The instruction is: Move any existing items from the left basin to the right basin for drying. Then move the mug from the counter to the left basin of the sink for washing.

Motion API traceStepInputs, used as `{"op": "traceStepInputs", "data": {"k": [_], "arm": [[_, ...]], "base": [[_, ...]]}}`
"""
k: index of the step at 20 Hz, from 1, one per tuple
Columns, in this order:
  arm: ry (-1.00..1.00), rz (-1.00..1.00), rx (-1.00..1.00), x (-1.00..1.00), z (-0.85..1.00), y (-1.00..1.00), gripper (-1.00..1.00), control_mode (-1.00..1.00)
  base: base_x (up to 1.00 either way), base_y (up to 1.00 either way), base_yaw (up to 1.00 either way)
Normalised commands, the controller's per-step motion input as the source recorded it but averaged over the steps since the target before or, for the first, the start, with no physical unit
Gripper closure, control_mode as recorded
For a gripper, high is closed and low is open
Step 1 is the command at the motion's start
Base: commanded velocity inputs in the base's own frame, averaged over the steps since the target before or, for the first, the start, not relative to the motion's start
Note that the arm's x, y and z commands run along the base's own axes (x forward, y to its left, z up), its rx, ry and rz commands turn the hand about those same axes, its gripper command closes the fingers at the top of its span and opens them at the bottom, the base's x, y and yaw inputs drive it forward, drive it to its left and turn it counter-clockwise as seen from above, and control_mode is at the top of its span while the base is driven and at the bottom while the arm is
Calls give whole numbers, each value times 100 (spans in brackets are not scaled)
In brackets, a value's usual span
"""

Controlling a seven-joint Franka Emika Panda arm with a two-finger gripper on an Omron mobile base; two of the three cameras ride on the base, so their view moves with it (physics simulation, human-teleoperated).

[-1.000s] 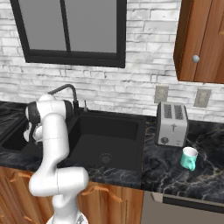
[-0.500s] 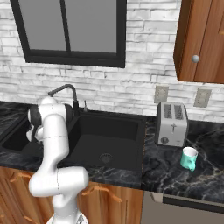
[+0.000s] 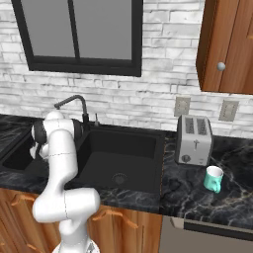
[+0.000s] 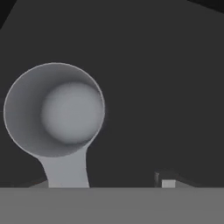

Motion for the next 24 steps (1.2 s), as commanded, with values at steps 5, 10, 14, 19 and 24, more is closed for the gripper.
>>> {"op": "traceStepInputs", "data": {"k": [5,10,14,19,24], "arm": [[-1,0,0,0,0,0,100,-100],[-4,0,0,-8,6,-6,100,-100],[-6,0,0,-38,37,-15,100,-100],[-6,0,0,-54,62,-11,100,-100],[-3,0,0,-62,79,-17,100,-100]], "base": [[0,0,0],[0,0,0],[0,0,0],[0,0,0],[0,0,0]]}}
